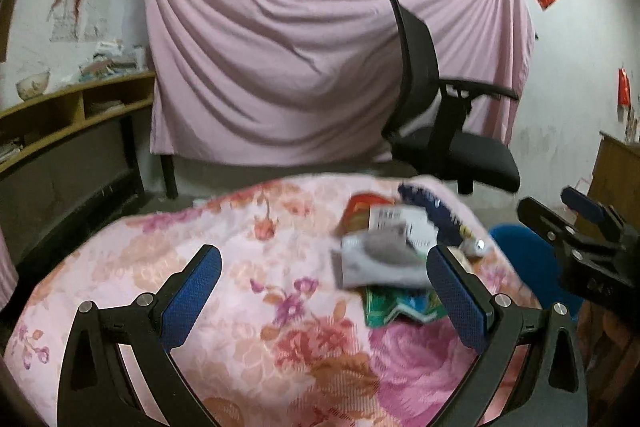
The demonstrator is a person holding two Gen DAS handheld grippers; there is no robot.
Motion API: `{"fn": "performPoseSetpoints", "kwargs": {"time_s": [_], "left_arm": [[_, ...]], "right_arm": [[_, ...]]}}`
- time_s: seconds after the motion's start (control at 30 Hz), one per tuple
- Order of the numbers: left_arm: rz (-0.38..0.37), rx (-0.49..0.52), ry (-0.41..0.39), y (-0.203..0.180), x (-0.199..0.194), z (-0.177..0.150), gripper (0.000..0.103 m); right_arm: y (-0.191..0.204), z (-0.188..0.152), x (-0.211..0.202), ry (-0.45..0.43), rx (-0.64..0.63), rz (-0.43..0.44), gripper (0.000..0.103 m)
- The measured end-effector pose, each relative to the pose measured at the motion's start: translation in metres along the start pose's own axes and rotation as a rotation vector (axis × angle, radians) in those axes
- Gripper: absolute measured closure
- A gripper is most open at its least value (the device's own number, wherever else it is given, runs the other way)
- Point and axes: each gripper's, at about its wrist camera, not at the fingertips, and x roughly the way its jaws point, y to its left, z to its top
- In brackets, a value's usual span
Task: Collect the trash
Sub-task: 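Grasp the green wrapper with the left gripper while the right gripper grasps the white container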
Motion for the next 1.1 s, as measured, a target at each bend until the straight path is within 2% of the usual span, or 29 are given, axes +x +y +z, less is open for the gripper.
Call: {"fn": "performPoseSetpoints", "kwargs": {"time_s": [0.13,0.2,0.27,0.4,0.47,0.53,0.6,0.73,0.97,1.1], "left_arm": [[-0.027,0.014,0.090,-0.001,0.018,-0.006,0.003],[-0.048,0.012,0.129,-0.001,0.025,-0.010,0.003],[-0.072,0.009,0.159,0.001,0.030,-0.010,0.007],[-0.143,0.015,0.235,-0.004,0.043,-0.012,0.028],[-0.175,0.024,0.266,-0.008,0.049,-0.012,0.036],[-0.204,0.035,0.297,-0.012,0.055,-0.014,0.048],[-0.222,0.037,0.327,-0.016,0.061,-0.014,0.056],[-0.253,0.018,0.371,-0.017,0.074,-0.015,0.065],[-0.259,0.014,0.439,-0.019,0.090,-0.014,0.066],[-0.253,0.021,0.439,-0.020,0.089,-0.014,0.066]], "right_arm": [[-0.002,-0.005,0.015,0.096,0.008,0.007,0.003],[-0.006,-0.008,0.023,0.151,0.023,0.025,0.019],[-0.008,-0.011,0.027,0.194,0.034,0.041,0.030],[-0.009,-0.018,0.039,0.294,0.045,0.097,0.049],[-0.007,-0.021,0.043,0.329,0.043,0.119,0.054],[-0.005,-0.023,0.046,0.356,0.039,0.137,0.056],[-0.003,-0.026,0.050,0.382,0.036,0.150,0.060],[-0.001,-0.029,0.058,0.429,0.034,0.170,0.060],[0.004,-0.029,0.070,0.485,0.039,0.202,0.059],[0.010,-0.030,0.075,0.512,0.029,0.198,0.059]]}}
